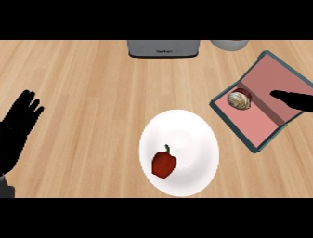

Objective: Pick the cupcake from the plate and place it in the cardboard box

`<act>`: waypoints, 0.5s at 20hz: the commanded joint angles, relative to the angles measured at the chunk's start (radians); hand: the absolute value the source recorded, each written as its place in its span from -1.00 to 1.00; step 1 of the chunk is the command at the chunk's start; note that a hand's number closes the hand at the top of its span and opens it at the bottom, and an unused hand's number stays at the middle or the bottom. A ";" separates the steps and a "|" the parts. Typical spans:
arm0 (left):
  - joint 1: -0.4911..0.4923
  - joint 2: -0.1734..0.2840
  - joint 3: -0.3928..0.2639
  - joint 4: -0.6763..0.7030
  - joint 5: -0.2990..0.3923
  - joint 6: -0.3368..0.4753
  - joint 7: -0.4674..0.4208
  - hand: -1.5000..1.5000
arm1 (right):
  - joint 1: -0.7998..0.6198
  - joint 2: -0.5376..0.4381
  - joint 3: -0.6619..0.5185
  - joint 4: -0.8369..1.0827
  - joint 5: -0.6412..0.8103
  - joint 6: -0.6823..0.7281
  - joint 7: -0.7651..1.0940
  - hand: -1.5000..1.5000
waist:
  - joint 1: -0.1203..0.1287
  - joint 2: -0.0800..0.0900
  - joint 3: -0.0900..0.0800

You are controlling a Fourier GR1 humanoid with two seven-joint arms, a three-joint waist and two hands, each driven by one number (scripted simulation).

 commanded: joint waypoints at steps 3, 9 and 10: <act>0.039 -0.020 -0.011 -0.074 0.003 0.013 0.032 0.00 | 0.138 -0.062 -0.113 -0.131 -0.216 0.113 -0.027 -1.00 | 0.003 -0.001 0.000; -0.028 0.010 0.000 -0.051 0.005 0.010 0.068 0.00 | 0.183 -0.214 -0.219 -0.005 -0.347 0.224 -0.146 -1.00 | 0.006 0.001 0.000; -0.020 -0.001 0.003 -0.050 0.020 0.011 0.078 0.00 | 0.251 -0.167 -0.207 -0.029 -0.340 0.208 -0.214 -1.00 | 0.005 0.001 0.000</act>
